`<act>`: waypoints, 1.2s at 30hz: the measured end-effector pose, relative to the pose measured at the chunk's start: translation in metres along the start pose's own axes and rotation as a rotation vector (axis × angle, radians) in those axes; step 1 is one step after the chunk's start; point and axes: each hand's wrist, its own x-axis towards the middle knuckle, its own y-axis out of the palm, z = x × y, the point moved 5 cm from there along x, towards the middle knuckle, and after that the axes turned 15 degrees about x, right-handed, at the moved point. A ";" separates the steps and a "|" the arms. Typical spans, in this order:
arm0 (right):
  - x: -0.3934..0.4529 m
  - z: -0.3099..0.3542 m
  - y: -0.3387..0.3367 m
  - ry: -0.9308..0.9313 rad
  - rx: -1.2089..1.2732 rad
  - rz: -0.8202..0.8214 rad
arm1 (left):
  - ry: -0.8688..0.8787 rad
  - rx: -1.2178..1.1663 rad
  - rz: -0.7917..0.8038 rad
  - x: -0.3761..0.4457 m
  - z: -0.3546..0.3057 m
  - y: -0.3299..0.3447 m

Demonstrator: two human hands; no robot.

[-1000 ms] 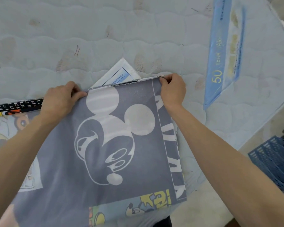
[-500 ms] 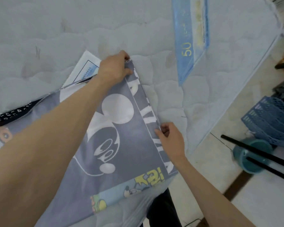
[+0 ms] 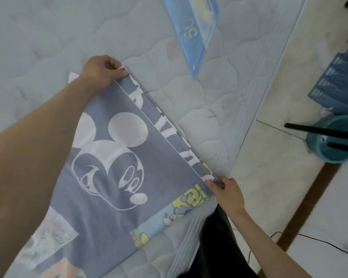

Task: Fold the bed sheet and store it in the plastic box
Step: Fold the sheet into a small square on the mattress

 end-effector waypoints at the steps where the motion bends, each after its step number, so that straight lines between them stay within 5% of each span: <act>1: -0.002 -0.001 -0.001 0.033 0.035 0.006 | 0.001 0.006 0.021 0.001 0.000 -0.004; 11: -0.009 0.005 -0.029 0.154 0.480 0.021 | 0.132 0.483 0.201 -0.022 -0.043 -0.051; 19: -0.060 0.192 -0.046 -0.324 -0.016 0.152 | 0.060 0.751 -0.088 -0.140 -0.031 -0.252; 24: -0.161 0.408 -0.057 -0.782 -0.073 0.017 | -0.208 0.459 -0.504 -0.303 0.034 -0.434; 29: -0.369 0.608 -0.073 -1.317 -0.127 -0.025 | -0.418 0.109 -0.919 -0.523 0.117 -0.565; 36: -0.683 0.685 -0.102 -1.859 -0.244 -0.078 | -0.329 -0.468 -1.266 -0.754 0.183 -0.599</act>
